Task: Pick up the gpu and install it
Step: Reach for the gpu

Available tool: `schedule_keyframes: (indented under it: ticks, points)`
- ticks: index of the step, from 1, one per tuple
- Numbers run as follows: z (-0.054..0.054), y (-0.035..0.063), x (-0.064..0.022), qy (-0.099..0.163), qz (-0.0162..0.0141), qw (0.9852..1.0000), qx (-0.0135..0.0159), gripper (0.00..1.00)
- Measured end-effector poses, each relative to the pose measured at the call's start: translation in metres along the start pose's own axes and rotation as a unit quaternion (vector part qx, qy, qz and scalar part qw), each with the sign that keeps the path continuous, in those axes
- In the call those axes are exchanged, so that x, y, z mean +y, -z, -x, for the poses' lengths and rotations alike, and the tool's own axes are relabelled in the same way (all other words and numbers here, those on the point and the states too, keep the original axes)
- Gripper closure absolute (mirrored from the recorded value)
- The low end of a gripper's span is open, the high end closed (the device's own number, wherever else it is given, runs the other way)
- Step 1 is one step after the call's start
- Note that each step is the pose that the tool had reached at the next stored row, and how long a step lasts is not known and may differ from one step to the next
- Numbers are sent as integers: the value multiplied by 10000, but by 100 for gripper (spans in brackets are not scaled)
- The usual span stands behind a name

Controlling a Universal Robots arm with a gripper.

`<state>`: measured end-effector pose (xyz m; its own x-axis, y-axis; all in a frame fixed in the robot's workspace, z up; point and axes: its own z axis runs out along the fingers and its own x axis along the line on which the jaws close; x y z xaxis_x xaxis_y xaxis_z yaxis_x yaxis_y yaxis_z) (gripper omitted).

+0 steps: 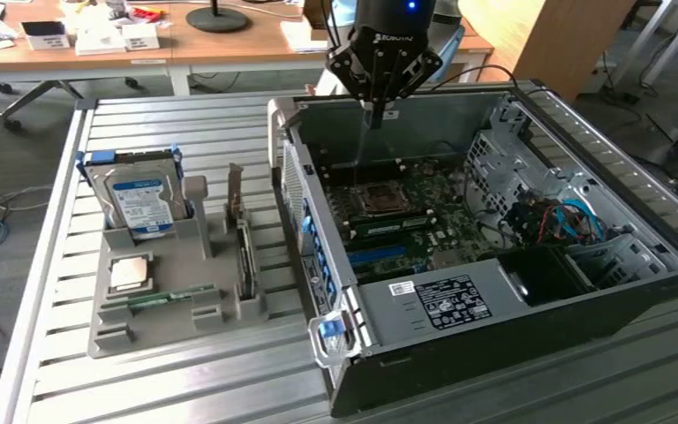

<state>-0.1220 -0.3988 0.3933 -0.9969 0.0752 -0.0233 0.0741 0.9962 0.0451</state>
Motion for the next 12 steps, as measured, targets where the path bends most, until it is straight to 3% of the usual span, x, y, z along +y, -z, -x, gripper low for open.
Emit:
schedule_keyframes:
  ticks: [12]
  points:
    - [-33,1,-2,-1,0,10000,0,89]
